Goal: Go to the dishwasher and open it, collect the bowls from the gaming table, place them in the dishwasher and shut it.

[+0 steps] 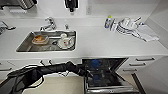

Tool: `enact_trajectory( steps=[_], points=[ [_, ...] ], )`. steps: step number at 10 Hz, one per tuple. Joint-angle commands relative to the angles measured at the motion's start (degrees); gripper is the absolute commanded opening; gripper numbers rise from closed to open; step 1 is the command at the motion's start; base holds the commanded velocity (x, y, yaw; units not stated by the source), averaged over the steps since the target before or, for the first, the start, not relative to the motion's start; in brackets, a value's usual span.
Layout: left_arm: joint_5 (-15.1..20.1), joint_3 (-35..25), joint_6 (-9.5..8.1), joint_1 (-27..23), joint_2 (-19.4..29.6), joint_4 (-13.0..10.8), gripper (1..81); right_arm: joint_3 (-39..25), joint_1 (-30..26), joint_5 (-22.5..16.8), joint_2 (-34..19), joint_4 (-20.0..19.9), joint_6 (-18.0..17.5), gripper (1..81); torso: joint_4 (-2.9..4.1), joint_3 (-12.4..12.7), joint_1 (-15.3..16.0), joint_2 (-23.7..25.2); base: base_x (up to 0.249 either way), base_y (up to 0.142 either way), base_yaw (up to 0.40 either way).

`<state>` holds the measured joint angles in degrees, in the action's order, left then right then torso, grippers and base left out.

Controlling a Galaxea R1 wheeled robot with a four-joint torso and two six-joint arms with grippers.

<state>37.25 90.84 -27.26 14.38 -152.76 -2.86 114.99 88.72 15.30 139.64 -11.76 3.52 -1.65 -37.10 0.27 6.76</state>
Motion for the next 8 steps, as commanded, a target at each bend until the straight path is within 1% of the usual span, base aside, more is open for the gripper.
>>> enact_trajectory(
  steps=[1,3,4,5,6,7,8],
  points=[
    [1.6,-12.7,0.10,-4.4,9.0,-2.6,81.1,-8.7,1.6,-1.5,-9.6,-0.1,-0.4,1.0,0.00,0.0,0.0,0.0,0.000,0.000,0.000],
    [1.6,-21.1,0.19,1.3,20.6,-7.9,81.1,-15.5,1.6,1.0,-17.7,-0.1,-1.8,1.0,0.00,0.0,0.0,0.0,0.000,0.000,0.000],
    [1.5,-24.2,0.19,5.3,26.6,-11.3,81.1,-19.4,1.2,2.0,-22.4,-0.1,-2.6,1.0,0.00,0.0,0.0,0.0,0.000,0.000,0.000],
    [1.2,-26.1,0.19,10.3,30.6,-14.4,81.1,-23.4,0.4,3.0,-26.7,0.0,-3.6,1.0,0.00,0.0,0.0,0.0,0.000,0.000,0.000],
    [-1.4,-26.7,0.19,16.6,33.7,-18.4,81.1,-27.9,-1.2,3.1,-31.1,-0.1,-4.5,1.0,0.00,0.0,0.0,0.0,0.000,0.000,0.000],
    [-6.9,-26.0,0.19,22.9,35.9,-22.1,81.1,-31.7,-2.8,3.2,-35.3,0.0,-5.8,1.0,0.00,0.0,0.0,0.0,0.000,0.000,0.000],
    [-10.7,-25.1,0.19,28.5,37.0,-23.9,81.1,-34.3,-5.0,3.1,-38.2,-0.1,-6.3,1.0,0.00,0.0,0.0,0.0,0.000,0.000,0.000]
  ],
)
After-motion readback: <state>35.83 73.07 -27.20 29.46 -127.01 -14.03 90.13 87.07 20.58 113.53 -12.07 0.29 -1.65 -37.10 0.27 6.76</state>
